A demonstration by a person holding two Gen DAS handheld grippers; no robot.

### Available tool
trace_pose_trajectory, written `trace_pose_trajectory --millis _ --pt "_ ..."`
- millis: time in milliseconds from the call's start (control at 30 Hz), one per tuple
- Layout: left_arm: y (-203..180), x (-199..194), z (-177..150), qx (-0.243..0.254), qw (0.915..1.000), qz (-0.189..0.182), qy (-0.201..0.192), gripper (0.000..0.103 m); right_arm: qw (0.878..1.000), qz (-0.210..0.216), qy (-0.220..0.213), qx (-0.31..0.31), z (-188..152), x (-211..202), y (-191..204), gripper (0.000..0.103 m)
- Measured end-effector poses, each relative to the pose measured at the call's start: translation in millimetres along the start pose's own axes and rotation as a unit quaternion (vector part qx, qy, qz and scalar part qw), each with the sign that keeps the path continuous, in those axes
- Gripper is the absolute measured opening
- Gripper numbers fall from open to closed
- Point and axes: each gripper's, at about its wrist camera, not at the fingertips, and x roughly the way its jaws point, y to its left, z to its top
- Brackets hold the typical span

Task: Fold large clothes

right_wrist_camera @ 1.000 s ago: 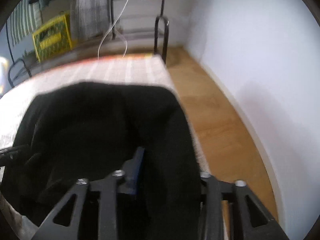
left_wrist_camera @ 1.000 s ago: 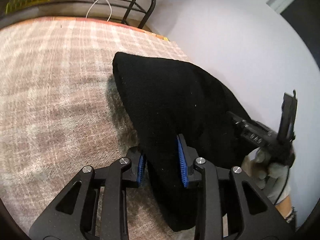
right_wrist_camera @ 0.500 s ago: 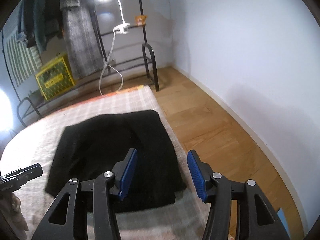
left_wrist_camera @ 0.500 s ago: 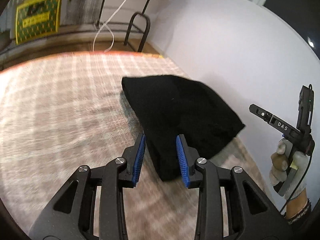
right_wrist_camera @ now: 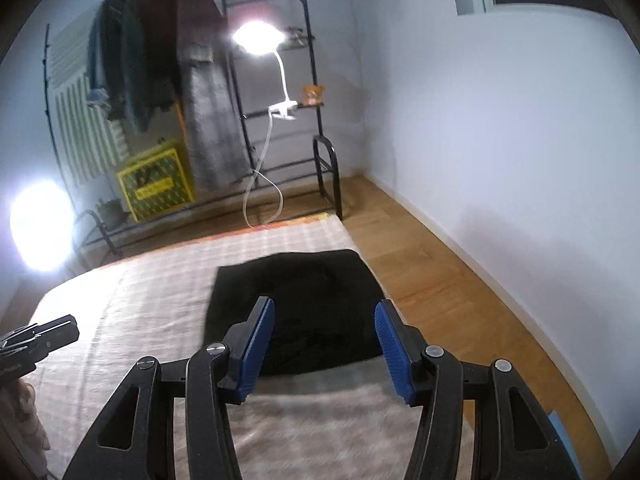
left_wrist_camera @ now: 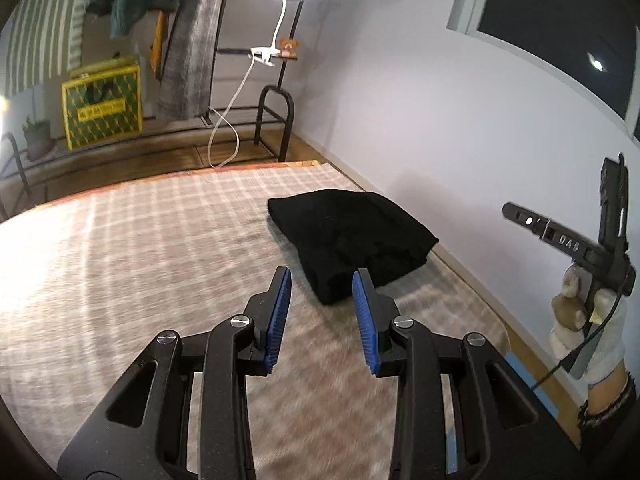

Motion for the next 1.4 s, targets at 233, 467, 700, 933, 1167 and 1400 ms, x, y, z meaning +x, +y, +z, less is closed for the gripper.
trace_pose_trajectory --millis 233,467,700,933,1167,1400 --pt "2 -71 -27 0.036 0.9989 0.015 -0.024 0.031 1.000 0.005 -0.020 -0.017 -10 -63 37 0.055" --pt "10 -128 -53 0.050 0.9973 0.028 -0.047 0.035 0.998 0.018 -0.031 -0.042 -30 -110 86 0.055" --pt "32 -171 -86 0.049 0.9963 0.036 -0.060 0.053 0.997 0.035 -0.038 -0.060 -58 -138 128 0.057" --pt "56 -197 -116 0.036 0.9953 0.051 -0.073 0.073 0.995 0.049 -0.054 -0.066 -93 -152 162 0.070" --pt "66 -219 -147 0.038 0.9923 0.072 -0.093 0.083 0.991 0.022 -0.085 -0.096 -119 -162 196 0.098" --pt "69 -231 -154 0.024 0.9903 0.084 -0.108 0.101 0.988 -0.001 -0.108 -0.113 -135 -175 221 0.103"
